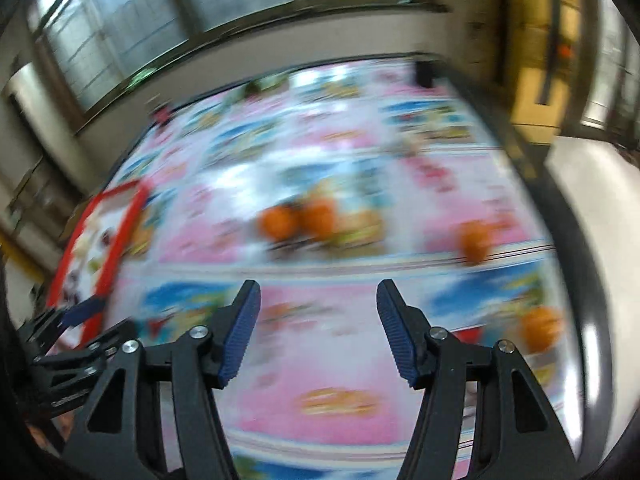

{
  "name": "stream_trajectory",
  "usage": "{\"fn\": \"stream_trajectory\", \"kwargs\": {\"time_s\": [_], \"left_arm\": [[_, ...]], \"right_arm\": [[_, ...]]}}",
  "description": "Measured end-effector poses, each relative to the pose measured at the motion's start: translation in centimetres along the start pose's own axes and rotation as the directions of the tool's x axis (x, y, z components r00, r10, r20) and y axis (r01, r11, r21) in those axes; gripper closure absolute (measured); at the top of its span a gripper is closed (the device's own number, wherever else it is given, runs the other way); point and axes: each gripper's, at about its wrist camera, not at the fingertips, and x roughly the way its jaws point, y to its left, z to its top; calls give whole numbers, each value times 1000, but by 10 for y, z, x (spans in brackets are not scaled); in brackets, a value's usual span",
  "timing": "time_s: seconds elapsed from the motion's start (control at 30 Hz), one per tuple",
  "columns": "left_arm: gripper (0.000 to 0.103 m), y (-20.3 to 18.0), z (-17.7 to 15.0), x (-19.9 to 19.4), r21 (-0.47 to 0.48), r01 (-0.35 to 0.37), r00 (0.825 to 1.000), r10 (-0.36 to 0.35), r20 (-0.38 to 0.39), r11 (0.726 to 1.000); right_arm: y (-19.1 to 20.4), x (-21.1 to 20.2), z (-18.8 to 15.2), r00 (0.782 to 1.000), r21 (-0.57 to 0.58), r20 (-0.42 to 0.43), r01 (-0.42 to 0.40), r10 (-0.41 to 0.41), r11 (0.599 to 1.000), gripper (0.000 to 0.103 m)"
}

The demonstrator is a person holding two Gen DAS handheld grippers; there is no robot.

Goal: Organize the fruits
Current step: 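Move both open tools back toward the loose oranges on the cloth, then grasp an orange with the right tool while the left tool grasps another orange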

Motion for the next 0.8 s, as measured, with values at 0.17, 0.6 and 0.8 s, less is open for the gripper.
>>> {"fn": "stream_trajectory", "kwargs": {"time_s": [0.17, 0.6, 0.8], "left_arm": [[29, -21, 10, 14, 7, -3, 1000, 4, -8, 1000], [29, -52, 54, 45, -21, 2, 999, -1, 37, 1000], [29, -61, 66, 62, -52, 31, 999, -29, 36, 998]], "right_arm": [[-56, 8, 17, 998, 54, 4, 69, -69, 996, 41], [-71, 58, 31, 998, -90, -70, -11, 5, 996, 67], [-73, 61, 33, 996, -119, -79, -41, 32, 992, 67]]}}
